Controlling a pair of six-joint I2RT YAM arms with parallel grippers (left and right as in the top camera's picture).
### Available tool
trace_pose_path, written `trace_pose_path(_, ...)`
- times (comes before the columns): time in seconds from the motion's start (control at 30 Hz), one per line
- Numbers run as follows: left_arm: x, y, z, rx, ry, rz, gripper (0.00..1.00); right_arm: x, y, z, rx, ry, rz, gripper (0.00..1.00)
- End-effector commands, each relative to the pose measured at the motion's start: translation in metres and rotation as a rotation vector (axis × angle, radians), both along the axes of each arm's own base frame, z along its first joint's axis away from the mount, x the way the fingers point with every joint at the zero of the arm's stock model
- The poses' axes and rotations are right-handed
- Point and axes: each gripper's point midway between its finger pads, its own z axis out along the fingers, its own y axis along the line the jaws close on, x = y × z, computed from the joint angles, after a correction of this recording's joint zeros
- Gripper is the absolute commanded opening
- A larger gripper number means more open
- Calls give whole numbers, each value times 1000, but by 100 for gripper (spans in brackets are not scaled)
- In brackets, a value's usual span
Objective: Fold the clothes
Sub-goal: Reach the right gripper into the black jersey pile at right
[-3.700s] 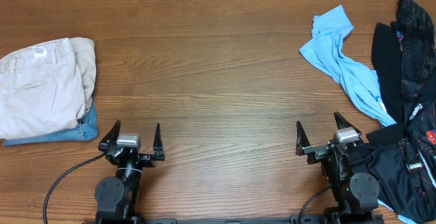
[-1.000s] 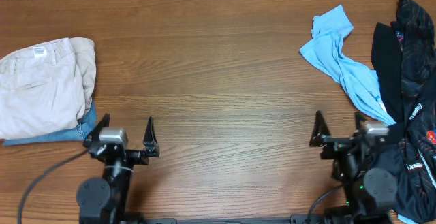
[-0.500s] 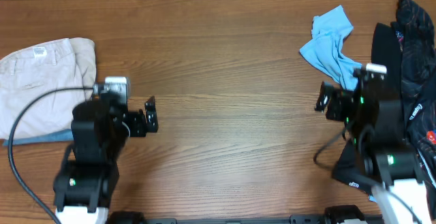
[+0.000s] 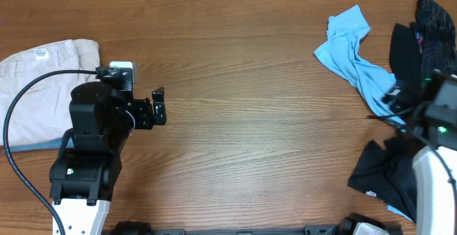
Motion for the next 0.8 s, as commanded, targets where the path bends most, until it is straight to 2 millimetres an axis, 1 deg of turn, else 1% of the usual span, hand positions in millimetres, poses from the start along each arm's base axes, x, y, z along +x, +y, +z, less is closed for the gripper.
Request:
trace_pose_path(0.0, 2, -4, 14, -2, -35, -23, 100, -7, -41, -11, 0, 40, -102, 100)
trace_pose_path(0.07, 2, -4, 14, -2, -35, -23, 100, -11, -52, -29, 8, 100, -109, 100)
trace_pose_path(0.17, 2, -4, 14, -3, -36, -23, 100, -16, -62, -55, 43, 168, -141, 96)
trace_pose_path(0.27, 2, -4, 14, -2, -35, -23, 100, -24, -73, -74, 35, 240, -182, 91)
trace_pose_path(0.33, 2, -4, 14, -3, -35, -23, 100, -29, -78, -87, 36, 285, -208, 91)
trace_pose_path(0.43, 2, -4, 14, -3, -35, -23, 100, -27, -80, -95, 40, 295, -209, 89)
trace_pose_path(0.57, 2, -4, 14, -3, -35, -23, 100, -23, -84, -97, 31, 287, -213, 87)
trace_pose_path(0.73, 2, -4, 14, -2, -35, -23, 100, -28, -88, -103, 16, 319, -232, 84)
trace_pose_path(0.77, 2, -4, 14, -3, -35, -23, 100, -28, -88, -104, 17, 322, -232, 81)
